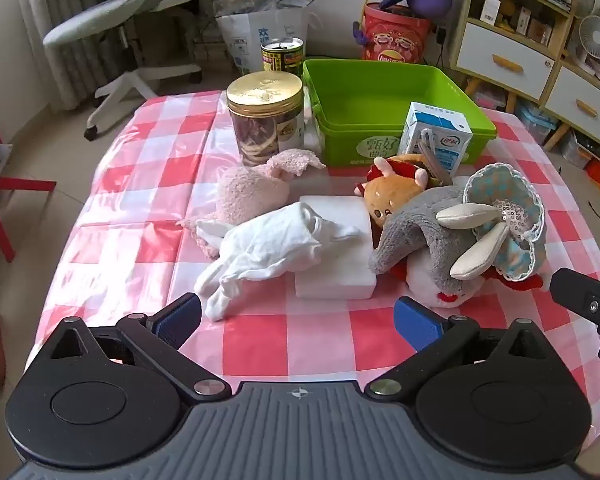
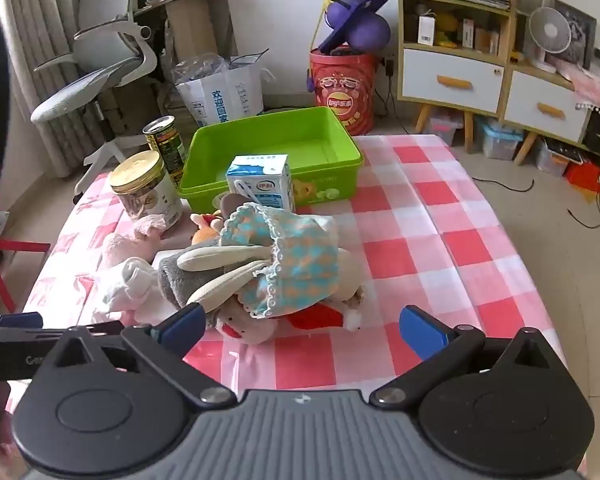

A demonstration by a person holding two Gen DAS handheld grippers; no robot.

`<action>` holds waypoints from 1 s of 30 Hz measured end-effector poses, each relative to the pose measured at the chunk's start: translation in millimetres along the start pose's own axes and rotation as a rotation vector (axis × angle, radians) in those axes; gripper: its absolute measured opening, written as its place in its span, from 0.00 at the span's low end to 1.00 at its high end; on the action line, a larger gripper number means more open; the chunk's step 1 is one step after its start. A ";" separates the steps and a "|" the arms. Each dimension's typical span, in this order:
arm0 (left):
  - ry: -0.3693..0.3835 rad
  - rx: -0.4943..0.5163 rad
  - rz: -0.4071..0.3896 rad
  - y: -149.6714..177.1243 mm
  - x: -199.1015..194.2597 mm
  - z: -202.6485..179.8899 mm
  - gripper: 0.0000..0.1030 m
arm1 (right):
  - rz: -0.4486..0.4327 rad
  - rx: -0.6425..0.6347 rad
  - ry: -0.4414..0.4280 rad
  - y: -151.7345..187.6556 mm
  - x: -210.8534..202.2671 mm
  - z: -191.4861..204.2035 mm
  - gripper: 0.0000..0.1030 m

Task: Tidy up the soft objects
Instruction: 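Move both tools toward the plush toys on the table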

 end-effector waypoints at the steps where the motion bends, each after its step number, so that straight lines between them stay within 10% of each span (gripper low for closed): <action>1: -0.006 0.003 0.003 0.1 0.2 0.3 0.95 | 0.001 -0.003 0.001 -0.2 -0.1 0.4 0.81; 30: -0.016 -0.006 -0.003 -0.6 3.9 5.6 0.95 | 0.003 0.021 -0.001 1.6 3.3 -2.7 0.81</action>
Point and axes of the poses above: each gripper's, at about its wrist camera, not at the fingertips, and x roughly the way its jaws point, z to its left, y to its underside, the point moved 7 cm from there along x, roughly the way its jaws point, and after that the axes turned 8 degrees about -y, right-handed, at the moved point
